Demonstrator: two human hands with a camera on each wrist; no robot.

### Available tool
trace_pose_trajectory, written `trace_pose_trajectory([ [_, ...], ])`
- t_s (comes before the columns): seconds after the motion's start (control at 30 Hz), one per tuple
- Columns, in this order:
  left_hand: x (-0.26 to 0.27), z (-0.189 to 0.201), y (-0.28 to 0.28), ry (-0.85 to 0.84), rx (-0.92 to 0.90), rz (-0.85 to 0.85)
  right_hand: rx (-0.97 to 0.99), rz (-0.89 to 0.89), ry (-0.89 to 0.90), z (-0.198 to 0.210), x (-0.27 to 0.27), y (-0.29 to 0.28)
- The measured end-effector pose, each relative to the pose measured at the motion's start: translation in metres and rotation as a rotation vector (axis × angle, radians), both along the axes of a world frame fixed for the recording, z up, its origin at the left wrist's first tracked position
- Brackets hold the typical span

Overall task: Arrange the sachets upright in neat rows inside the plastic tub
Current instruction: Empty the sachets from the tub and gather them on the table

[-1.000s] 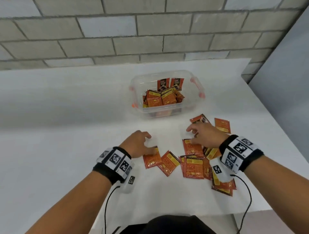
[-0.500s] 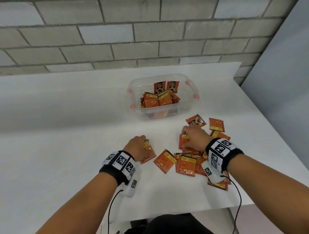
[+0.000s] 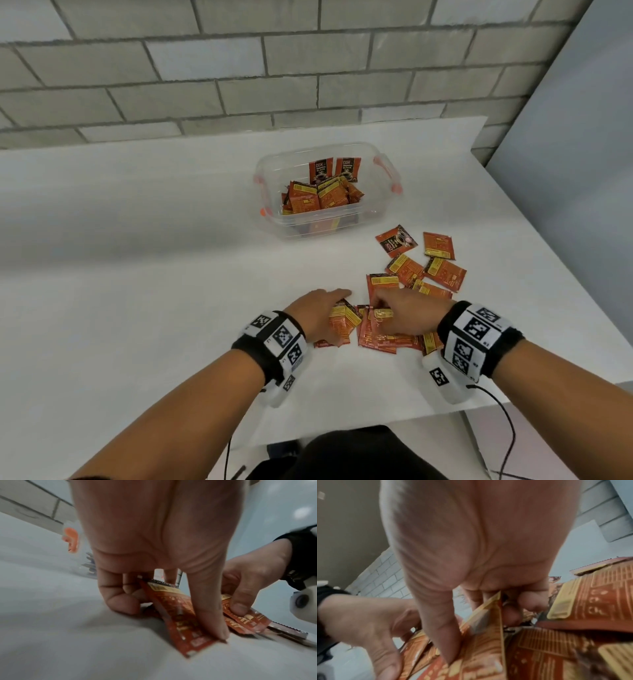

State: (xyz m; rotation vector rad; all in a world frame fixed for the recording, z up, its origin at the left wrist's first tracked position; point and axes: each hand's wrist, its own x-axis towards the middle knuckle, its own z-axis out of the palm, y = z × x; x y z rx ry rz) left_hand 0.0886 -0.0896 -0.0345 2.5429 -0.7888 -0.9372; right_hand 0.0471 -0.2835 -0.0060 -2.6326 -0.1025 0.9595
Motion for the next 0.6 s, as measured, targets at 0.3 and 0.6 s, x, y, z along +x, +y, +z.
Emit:
trace_pose_trajectory([
  [0.3, 0.007, 0.0, -0.002, -0.127, -0.017, 0.034, 0.062, -0.065, -0.095, 0.0, -0.009, -0.004],
  [0.6, 0.004, 0.012, -0.02, 0.134, -0.156, 0.012, 0.187, -0.415, -0.186, 0.017, -0.023, -0.067],
])
